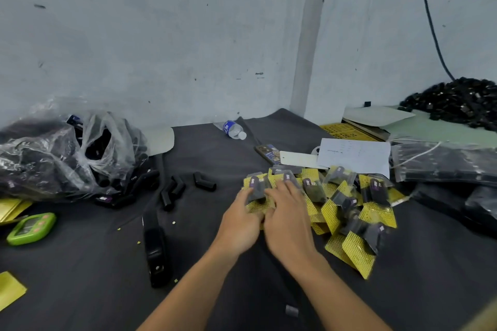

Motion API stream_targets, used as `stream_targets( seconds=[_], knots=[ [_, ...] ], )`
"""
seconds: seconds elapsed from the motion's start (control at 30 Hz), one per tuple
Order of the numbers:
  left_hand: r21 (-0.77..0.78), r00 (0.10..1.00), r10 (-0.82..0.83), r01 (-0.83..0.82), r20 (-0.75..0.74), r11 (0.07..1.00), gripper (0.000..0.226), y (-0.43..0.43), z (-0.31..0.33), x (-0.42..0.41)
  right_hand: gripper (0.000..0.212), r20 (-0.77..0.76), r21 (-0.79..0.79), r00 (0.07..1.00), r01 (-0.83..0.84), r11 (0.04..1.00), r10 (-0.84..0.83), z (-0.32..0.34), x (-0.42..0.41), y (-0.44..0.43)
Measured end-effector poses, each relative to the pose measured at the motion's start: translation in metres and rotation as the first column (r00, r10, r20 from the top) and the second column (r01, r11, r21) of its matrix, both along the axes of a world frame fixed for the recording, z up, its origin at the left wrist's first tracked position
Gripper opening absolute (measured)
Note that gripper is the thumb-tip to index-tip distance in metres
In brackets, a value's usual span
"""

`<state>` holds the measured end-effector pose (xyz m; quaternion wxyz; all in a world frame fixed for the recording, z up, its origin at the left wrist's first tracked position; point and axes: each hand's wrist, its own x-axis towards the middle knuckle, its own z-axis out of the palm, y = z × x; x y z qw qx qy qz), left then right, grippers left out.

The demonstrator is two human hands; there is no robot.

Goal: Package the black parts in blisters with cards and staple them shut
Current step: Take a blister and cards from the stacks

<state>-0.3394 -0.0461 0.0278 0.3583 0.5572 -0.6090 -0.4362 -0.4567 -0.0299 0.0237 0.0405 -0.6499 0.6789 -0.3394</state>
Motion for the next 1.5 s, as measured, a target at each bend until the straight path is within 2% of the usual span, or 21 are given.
stream_targets(
  seconds=[0.1,0.17,0.27,0.43,0.53,0.57,0.6,0.63,0.7,0.77,0.83,0.93,1.0,1.1,1.17,1.27,1.33,1.43,1.5],
  knots=[
    [-0.092,0.972,0.015,0.007,0.234,0.996,0.063,0.009,0.012,0.02,0.053,0.067,0.042,0.991,-0.118,0.992,0.115,0.003,0.026,0.015],
    [-0.172,0.926,0.049,0.017,0.374,0.985,0.047,0.017,0.023,0.037,0.045,0.114,0.066,0.979,-0.179,0.982,0.171,0.007,0.043,0.022],
    [-0.238,0.809,0.135,0.007,0.573,0.971,0.018,0.028,0.038,0.07,0.034,0.145,0.076,0.959,-0.255,0.964,0.242,0.016,0.075,0.03],
    [-0.309,0.648,0.31,-0.119,0.696,0.944,0.024,0.05,0.065,0.138,0.024,0.242,0.085,0.913,-0.358,0.93,0.329,0.039,0.142,0.045],
    [-0.354,0.667,0.436,-0.266,0.604,0.897,0.013,0.062,0.077,0.188,0.022,0.331,0.05,0.862,-0.423,0.905,0.384,0.051,0.185,0.051],
    [-0.368,0.672,0.485,-0.323,0.56,0.872,0.014,0.066,0.08,0.204,0.026,0.35,0.046,0.846,-0.444,0.895,0.402,0.055,0.2,0.052],
    [-0.376,0.659,0.532,-0.379,0.531,0.845,0.025,0.07,0.082,0.22,0.03,0.365,0.042,0.831,-0.466,0.884,0.421,0.058,0.215,0.052],
    [-0.376,0.624,0.57,-0.428,0.535,0.822,0.037,0.074,0.083,0.235,0.034,0.379,0.037,0.814,-0.489,0.872,0.44,0.062,0.231,0.052],
    [-0.386,0.481,0.629,-0.512,0.611,0.767,0.054,0.08,0.083,0.266,0.037,0.404,0.016,0.776,-0.536,0.844,0.485,0.069,0.264,0.052],
    [-0.431,0.337,0.695,-0.592,0.635,0.681,0.057,0.088,0.079,0.296,0.037,0.41,0.013,0.744,-0.583,0.813,0.527,0.075,0.297,0.049],
    [-0.497,0.261,0.798,-0.666,0.543,0.556,0.045,0.098,0.075,0.325,0.036,0.404,0.036,0.718,-0.631,0.775,0.567,0.081,0.33,0.046],
    [-0.559,0.25,0.929,-0.745,0.274,0.365,0.023,0.111,0.074,0.362,0.04,0.367,0.105,0.699,-0.687,0.719,0.614,0.088,0.375,0.043],
    [-0.516,0.26,0.941,-0.788,0.215,0.336,0.031,0.114,0.077,0.384,0.045,0.329,0.149,0.693,-0.709,0.69,0.641,0.094,0.399,0.04],
    [-0.456,0.249,0.947,-0.832,0.204,0.317,0.061,0.112,0.087,0.417,0.047,0.262,0.164,0.679,-0.732,0.661,0.686,0.106,0.428,0.03],
    [-0.449,0.24,0.952,-0.842,0.188,0.301,0.07,0.107,0.1,0.438,0.046,0.218,0.162,0.671,-0.741,0.652,0.708,0.114,0.446,0.021],
    [-0.447,0.27,0.952,-0.841,0.143,0.306,0.063,0.09,0.121,0.467,0.049,0.171,0.141,0.624,-0.781,0.608,0.762,0.127,0.474,0.006],
    [-0.389,0.275,0.96,-0.879,0.062,0.277,0.053,0.075,0.134,0.486,0.05,0.161,0.143,0.591,-0.806,0.574,0.79,0.138,0.496,-0.005],
    [-0.135,0.201,0.979,-0.971,-0.029,0.195,0.045,0.054,0.148,0.516,0.039,0.285,0.175,0.605,-0.796,0.58,0.744,0.154,0.531,-0.025],
    [0.037,0.189,0.979,-0.981,-0.079,0.192,0.047,0.045,0.152,0.537,0.029,0.356,0.198,0.649,-0.756,0.624,0.673,0.161,0.554,-0.038]
  ],
)
